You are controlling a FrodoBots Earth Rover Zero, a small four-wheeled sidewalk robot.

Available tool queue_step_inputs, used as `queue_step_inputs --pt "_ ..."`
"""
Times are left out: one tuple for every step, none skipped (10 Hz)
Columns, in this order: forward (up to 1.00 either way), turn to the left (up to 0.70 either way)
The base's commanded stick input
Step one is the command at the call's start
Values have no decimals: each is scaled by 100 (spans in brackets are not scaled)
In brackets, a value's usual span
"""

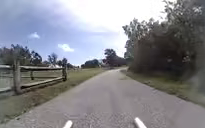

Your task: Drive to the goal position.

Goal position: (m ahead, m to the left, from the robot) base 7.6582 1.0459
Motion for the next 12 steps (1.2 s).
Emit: queue_step_inputs --pt "50 0" --pt "50 0" --pt "50 0" --pt "50 0" --pt "50 0" --pt "50 0" --pt "50 0" --pt "50 0" --pt "50 0" --pt "50 0" --pt "50 0" --pt "50 0"
